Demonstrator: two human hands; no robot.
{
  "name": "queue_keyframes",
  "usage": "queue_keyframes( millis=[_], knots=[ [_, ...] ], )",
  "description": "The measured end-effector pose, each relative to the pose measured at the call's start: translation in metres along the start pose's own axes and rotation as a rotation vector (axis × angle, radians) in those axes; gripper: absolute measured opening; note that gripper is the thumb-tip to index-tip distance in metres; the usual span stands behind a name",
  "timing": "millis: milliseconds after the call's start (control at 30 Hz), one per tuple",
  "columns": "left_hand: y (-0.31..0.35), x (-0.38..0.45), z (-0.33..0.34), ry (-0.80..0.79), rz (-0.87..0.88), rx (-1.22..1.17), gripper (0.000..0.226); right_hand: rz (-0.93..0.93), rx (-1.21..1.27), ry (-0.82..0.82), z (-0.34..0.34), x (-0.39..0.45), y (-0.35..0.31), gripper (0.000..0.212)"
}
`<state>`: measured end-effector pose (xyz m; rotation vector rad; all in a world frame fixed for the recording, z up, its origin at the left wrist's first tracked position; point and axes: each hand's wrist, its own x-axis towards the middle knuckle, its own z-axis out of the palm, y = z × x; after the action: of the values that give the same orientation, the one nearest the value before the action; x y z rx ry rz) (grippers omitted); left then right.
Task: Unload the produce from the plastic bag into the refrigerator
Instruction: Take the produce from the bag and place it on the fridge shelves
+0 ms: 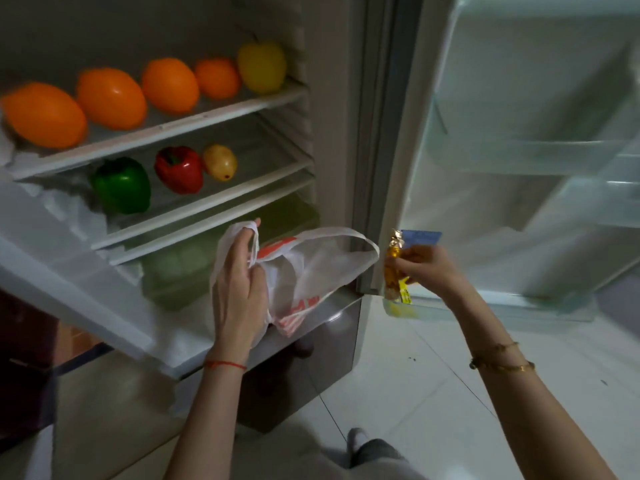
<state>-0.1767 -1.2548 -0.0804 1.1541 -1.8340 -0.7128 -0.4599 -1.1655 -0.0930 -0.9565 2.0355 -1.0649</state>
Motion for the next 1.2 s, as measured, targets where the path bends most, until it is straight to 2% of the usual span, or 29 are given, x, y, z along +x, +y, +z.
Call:
queue_keyframes(
  millis=[233,533,800,933,1033,1100,1200],
  knots=[
    [0.004,-0.007,0.008,0.040,-0.036,0.061,0.056,0.224,-0.193,0.028,-0.020,0.023,0.054,0.024],
    [0.017,-0.025,0.007,0.147,-0.128,0.199,0.059,0.265,-0.370,-0.032,0.010,0.068,0.083,0.026],
    [0.017,-0.047,0.003,0.218,-0.211,0.330,0.053,0.186,-0.509,-0.059,0.020,0.074,0.096,0.044],
    [0.020,-0.051,0.003,0.263,-0.239,0.373,0.051,0.127,-0.696,-0.143,0.010,0.073,0.082,0.037],
    [0.022,-0.053,0.002,0.288,-0.263,0.395,0.049,0.039,-0.779,-0.112,-0.001,0.074,0.061,0.036],
    [0.024,-0.053,0.001,0.302,-0.281,0.403,0.049,-0.029,-0.742,-0.145,-0.008,0.071,0.037,0.036],
    [0.025,-0.055,-0.002,0.316,-0.286,0.396,0.050,-0.115,-0.437,-0.315,-0.008,0.052,-0.014,0.033]
  ],
)
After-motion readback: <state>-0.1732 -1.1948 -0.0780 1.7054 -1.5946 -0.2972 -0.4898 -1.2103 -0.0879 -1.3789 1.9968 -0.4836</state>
